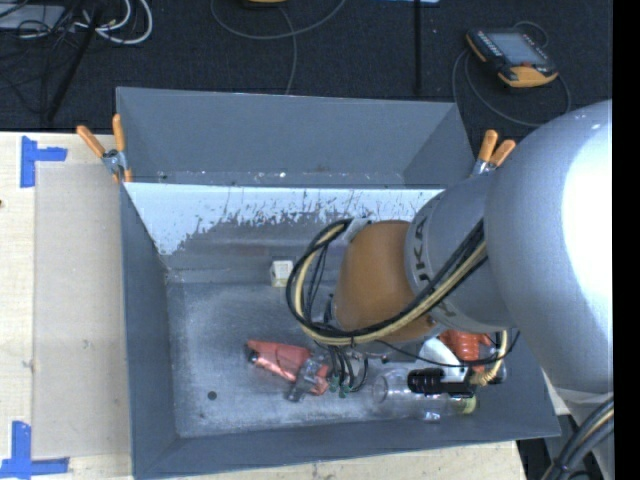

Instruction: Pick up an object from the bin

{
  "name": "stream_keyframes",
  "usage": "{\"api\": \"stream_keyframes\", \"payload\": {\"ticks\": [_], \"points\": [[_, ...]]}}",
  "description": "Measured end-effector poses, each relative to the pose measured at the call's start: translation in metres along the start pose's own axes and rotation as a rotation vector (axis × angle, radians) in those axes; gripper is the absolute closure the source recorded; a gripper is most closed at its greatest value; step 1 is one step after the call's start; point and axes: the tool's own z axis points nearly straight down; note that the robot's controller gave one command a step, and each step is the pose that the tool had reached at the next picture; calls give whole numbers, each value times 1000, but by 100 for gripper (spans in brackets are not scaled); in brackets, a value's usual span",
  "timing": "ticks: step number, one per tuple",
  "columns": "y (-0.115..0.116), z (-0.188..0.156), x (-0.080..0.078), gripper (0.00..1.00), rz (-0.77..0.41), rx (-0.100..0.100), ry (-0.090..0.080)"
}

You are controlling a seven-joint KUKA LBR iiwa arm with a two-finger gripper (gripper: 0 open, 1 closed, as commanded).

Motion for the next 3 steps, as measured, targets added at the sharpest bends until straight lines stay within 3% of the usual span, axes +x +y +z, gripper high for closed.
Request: {"api": "stream_keyframes", "payload": {"ticks": [1, 3], "points": [[-2, -8, 2, 100, -1, 9, 13], [-1, -27, 1, 100, -2, 9, 14]]}}
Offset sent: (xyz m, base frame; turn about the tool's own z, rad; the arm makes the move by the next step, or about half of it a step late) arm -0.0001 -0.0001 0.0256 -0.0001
